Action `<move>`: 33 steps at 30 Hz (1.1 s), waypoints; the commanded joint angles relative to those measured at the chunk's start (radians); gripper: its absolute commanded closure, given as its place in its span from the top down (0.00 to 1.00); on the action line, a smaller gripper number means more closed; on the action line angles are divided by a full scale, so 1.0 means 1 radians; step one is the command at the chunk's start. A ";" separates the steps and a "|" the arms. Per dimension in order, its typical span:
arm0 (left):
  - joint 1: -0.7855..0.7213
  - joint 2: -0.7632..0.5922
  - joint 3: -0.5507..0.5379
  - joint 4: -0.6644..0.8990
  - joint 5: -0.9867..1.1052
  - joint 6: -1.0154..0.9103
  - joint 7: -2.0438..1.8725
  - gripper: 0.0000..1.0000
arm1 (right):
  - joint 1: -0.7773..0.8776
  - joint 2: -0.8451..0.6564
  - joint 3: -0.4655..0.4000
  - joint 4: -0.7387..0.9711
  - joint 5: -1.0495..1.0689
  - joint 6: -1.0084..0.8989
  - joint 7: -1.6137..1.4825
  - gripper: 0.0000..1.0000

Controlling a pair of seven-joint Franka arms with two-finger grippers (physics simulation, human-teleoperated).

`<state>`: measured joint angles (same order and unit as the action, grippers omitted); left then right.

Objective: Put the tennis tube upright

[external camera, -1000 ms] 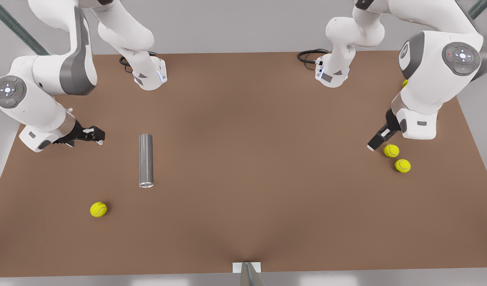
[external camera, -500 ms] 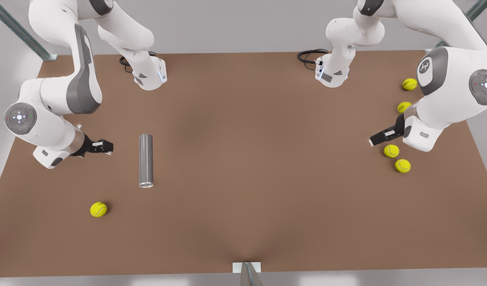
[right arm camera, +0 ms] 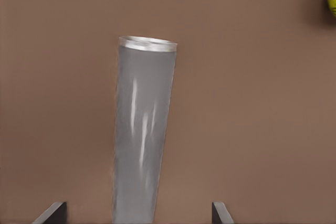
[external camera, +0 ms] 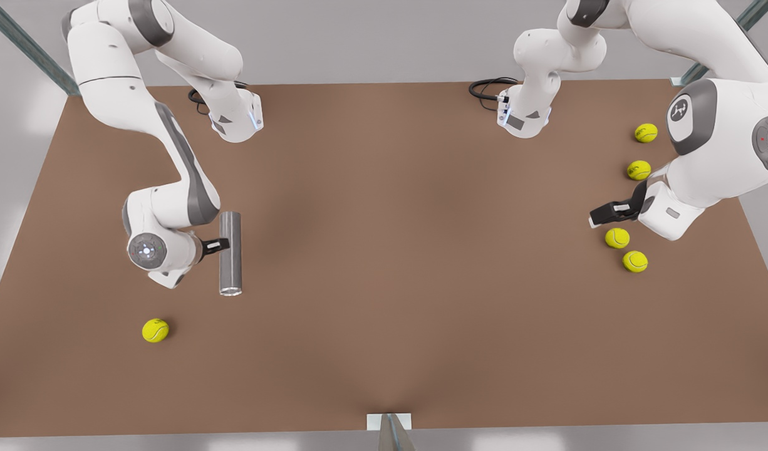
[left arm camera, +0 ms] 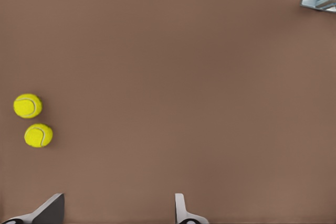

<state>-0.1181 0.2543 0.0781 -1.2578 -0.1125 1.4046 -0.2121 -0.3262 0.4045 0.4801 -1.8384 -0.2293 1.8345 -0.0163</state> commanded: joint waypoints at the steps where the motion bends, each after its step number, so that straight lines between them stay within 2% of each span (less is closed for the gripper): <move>1: -0.002 -0.001 0.000 0.000 0.002 -0.004 0.154 1.00 | -0.005 0.002 0.006 -0.033 -0.005 0.094 0.042 1.00; 3: 0.002 0.006 -0.003 0.000 0.000 -0.007 0.155 1.00 | -0.071 -0.043 0.006 -0.154 -0.012 0.259 -0.062 1.00; 4: -0.002 0.008 -0.001 0.001 0.000 -0.004 0.154 1.00 | -0.120 -0.033 0.006 -0.176 -0.012 0.298 -0.099 1.00; 8: 0.000 0.008 -0.006 0.001 -0.004 -0.009 0.155 1.00 | -0.123 -0.030 0.006 -0.240 -0.009 0.371 -0.027 1.00; 11: -0.002 0.008 -0.006 0.001 -0.004 -0.012 0.154 1.00 | -0.106 -0.030 0.020 -0.243 -0.001 0.373 0.107 1.00; 25: 0.006 0.011 -0.006 0.000 0.002 -0.026 0.154 1.00 | -0.132 0.010 0.023 -0.358 0.002 0.514 0.197 1.00; 33: 0.009 0.011 -0.006 -0.002 0.002 -0.026 0.154 1.00 | -0.117 0.011 0.034 -0.377 0.002 0.529 0.229 1.00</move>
<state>-0.1100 0.2666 0.0730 -1.2604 -0.1106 1.3791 -0.0828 -0.4441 0.4159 0.5134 -2.2150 -0.2274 2.3421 0.1223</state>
